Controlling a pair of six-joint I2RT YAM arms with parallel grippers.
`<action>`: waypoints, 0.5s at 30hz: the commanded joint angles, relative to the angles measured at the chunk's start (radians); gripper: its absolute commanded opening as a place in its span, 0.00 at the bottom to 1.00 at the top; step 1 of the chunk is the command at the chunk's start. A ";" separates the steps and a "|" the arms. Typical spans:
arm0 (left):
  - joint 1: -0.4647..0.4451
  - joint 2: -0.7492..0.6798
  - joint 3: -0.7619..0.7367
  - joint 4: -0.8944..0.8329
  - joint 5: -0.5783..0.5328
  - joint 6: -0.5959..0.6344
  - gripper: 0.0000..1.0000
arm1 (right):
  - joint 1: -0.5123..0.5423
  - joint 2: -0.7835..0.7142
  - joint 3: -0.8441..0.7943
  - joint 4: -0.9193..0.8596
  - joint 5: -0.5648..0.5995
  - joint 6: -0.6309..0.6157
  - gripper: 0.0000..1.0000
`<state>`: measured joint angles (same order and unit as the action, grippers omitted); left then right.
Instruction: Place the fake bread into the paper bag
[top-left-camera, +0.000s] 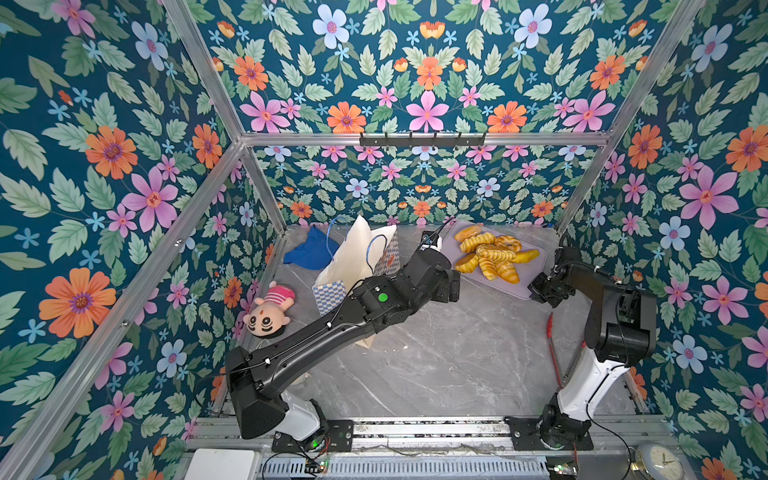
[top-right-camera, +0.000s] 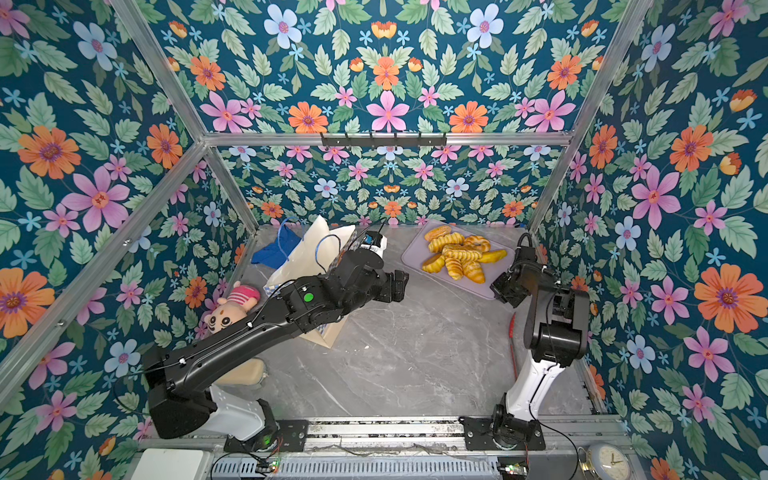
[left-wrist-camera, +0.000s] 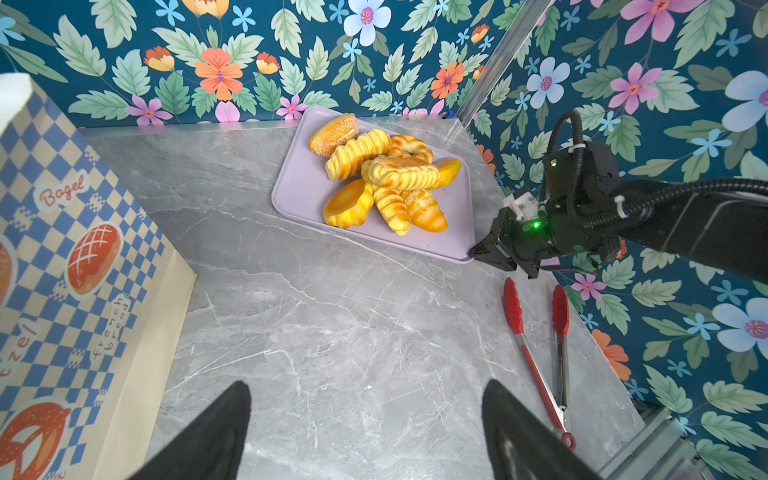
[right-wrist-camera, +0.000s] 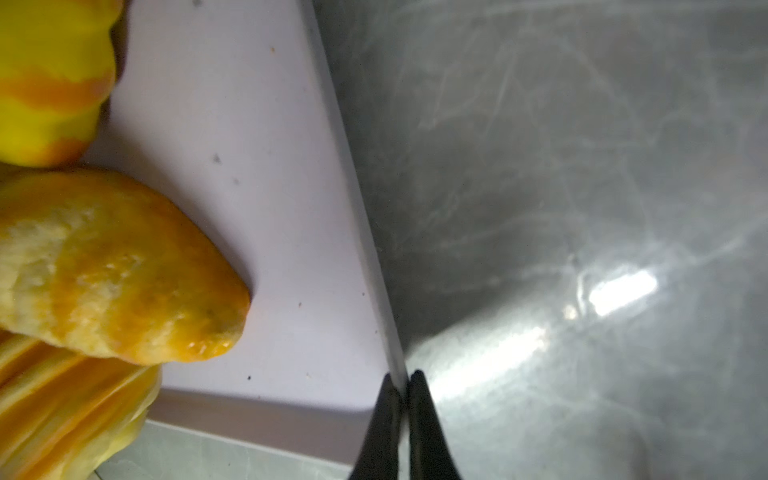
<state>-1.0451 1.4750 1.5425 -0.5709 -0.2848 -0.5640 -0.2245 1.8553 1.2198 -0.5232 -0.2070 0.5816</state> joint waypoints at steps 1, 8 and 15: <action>0.004 -0.004 -0.002 0.026 -0.007 0.029 0.88 | 0.041 -0.056 -0.046 0.007 0.037 0.020 0.00; 0.009 -0.019 -0.024 0.045 0.006 0.036 0.88 | 0.108 -0.177 -0.236 0.075 0.041 0.088 0.00; 0.016 -0.028 -0.036 0.052 0.017 0.042 0.88 | 0.193 -0.278 -0.326 0.061 0.073 0.066 0.00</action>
<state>-1.0313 1.4540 1.5082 -0.5461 -0.2726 -0.5373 -0.0547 1.6028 0.9062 -0.4740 -0.1455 0.6735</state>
